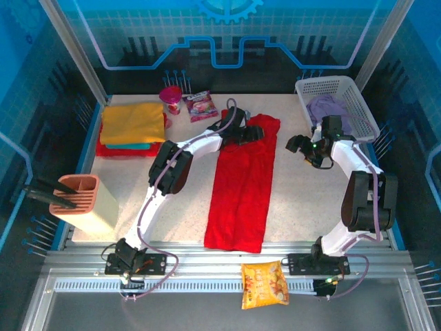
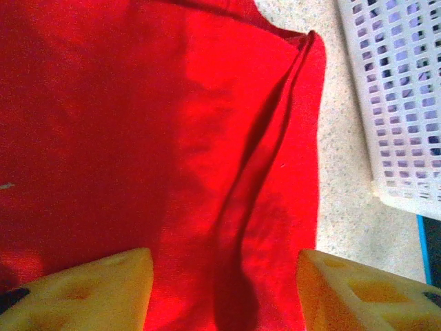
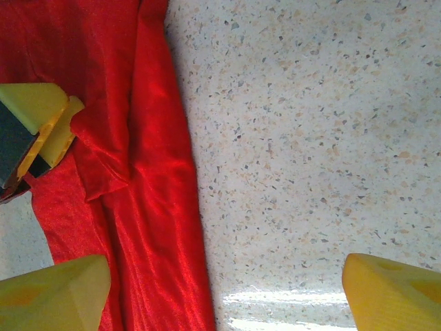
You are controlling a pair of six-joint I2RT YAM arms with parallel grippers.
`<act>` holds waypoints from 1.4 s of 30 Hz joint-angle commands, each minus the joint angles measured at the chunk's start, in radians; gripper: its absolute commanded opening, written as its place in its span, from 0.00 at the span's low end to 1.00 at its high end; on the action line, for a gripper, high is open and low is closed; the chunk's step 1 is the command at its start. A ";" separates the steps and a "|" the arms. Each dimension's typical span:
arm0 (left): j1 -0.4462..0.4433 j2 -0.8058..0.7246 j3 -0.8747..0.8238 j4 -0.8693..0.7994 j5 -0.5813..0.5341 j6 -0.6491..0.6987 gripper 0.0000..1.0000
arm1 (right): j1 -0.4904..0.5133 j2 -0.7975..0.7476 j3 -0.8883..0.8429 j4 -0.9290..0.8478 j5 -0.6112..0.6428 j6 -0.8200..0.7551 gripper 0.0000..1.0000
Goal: Fold and stack the t-shirts
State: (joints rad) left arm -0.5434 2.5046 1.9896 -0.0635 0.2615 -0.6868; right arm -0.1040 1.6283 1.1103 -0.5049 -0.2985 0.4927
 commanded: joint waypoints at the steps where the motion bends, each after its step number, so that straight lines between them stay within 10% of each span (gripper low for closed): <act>1: -0.023 0.022 0.035 0.040 0.035 -0.034 0.56 | -0.015 -0.019 -0.010 -0.009 -0.024 -0.013 0.88; 12: -0.055 0.005 0.035 -0.010 0.000 -0.026 0.50 | -0.016 -0.018 -0.013 -0.008 -0.031 -0.014 0.87; 21: -0.087 0.023 0.096 -0.055 -0.027 0.001 0.18 | -0.020 -0.029 -0.013 -0.014 -0.030 -0.017 0.87; 42: -0.146 -0.083 0.112 -0.367 -0.091 0.230 0.49 | -0.030 -0.152 -0.070 -0.103 0.006 -0.011 0.91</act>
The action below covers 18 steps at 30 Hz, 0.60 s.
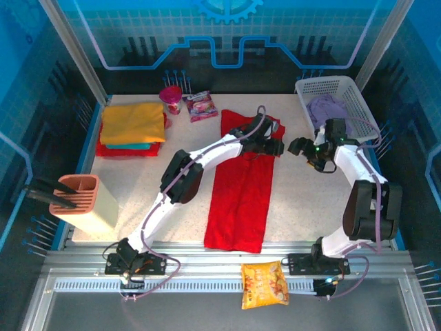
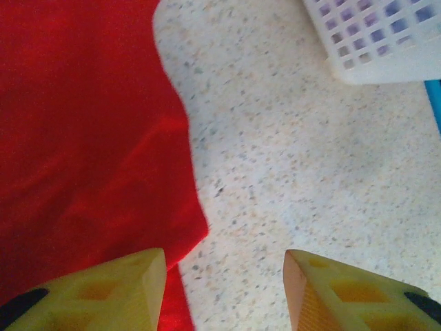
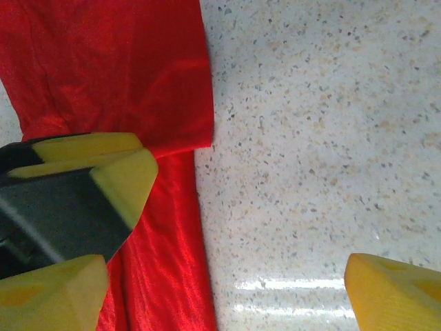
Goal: Fold and stack the t-shirts
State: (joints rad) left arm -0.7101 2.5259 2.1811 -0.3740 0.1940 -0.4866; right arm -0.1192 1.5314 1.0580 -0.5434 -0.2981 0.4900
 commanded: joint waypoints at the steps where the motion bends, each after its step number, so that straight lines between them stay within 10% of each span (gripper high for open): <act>1: 0.026 -0.157 -0.147 -0.033 -0.025 0.027 0.50 | -0.013 -0.079 -0.033 -0.076 -0.008 -0.010 0.93; 13: 0.095 -0.654 -0.691 -0.097 -0.052 -0.019 0.60 | 0.217 -0.286 -0.201 -0.186 -0.051 0.021 1.00; 18: 0.132 -0.807 -0.909 -0.135 -0.054 -0.054 0.60 | 0.297 -0.294 -0.299 -0.169 -0.057 0.039 0.88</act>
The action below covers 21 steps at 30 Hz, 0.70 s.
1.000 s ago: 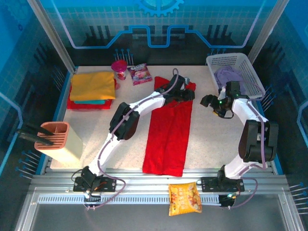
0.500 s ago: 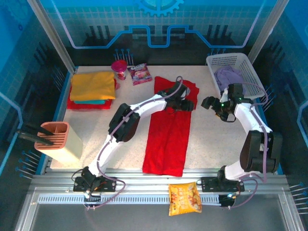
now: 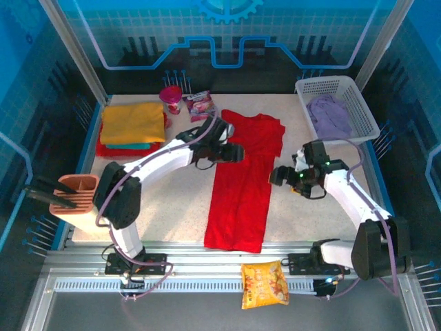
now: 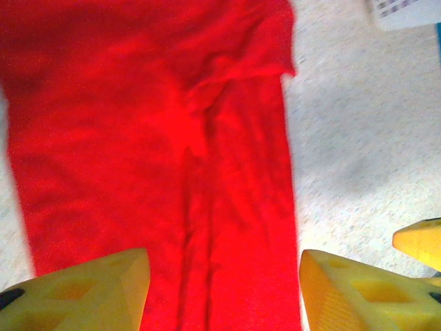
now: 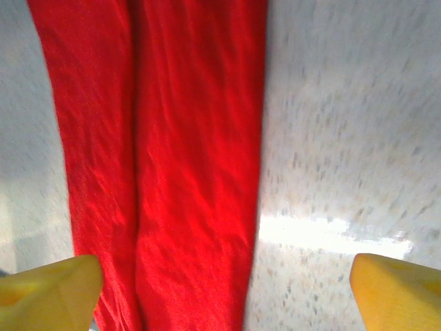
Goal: Fold and stack the t-shirts
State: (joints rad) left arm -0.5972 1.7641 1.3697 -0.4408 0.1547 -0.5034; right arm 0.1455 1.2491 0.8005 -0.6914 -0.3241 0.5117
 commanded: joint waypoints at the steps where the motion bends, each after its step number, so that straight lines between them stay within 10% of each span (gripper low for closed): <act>1: 0.027 -0.072 -0.152 -0.053 -0.010 -0.046 0.60 | 0.043 -0.011 -0.070 0.009 -0.046 0.021 0.84; 11: 0.060 -0.194 -0.389 0.049 0.023 -0.113 0.60 | 0.212 0.124 -0.064 0.206 -0.077 0.073 0.56; 21: 0.062 -0.199 -0.416 0.066 0.010 -0.119 0.59 | 0.254 0.288 0.011 0.330 -0.074 0.082 0.68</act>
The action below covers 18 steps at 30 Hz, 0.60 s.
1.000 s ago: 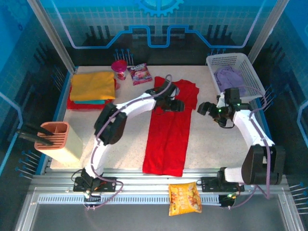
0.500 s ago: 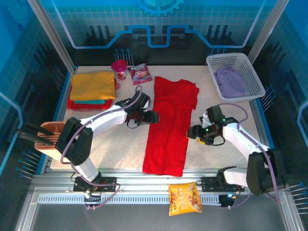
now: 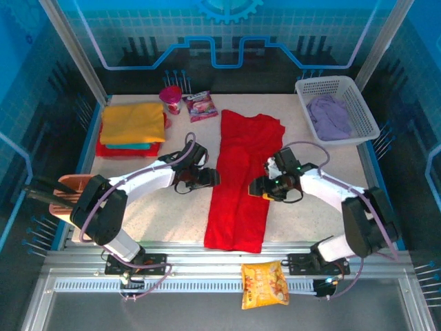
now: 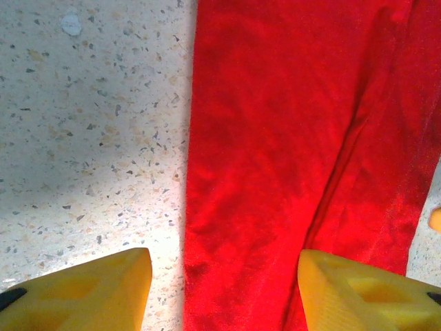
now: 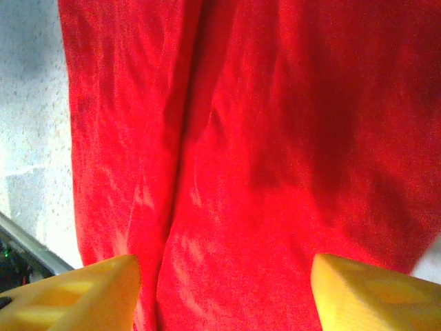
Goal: Fold and stack the t-shirts
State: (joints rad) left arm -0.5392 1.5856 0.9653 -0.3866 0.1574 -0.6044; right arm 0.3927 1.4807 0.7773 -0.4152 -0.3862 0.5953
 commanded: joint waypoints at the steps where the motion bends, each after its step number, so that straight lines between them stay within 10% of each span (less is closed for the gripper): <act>1: 0.004 -0.018 -0.009 0.013 0.012 -0.017 0.59 | 0.002 0.092 0.056 0.051 -0.008 -0.015 0.68; 18: 0.021 0.033 -0.001 0.026 0.070 -0.028 0.58 | -0.096 0.382 0.389 -0.070 0.041 -0.110 0.74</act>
State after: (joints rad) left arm -0.5224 1.6150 0.9543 -0.3599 0.1818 -0.6052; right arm 0.2935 1.8908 1.1728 -0.4183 -0.3641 0.5102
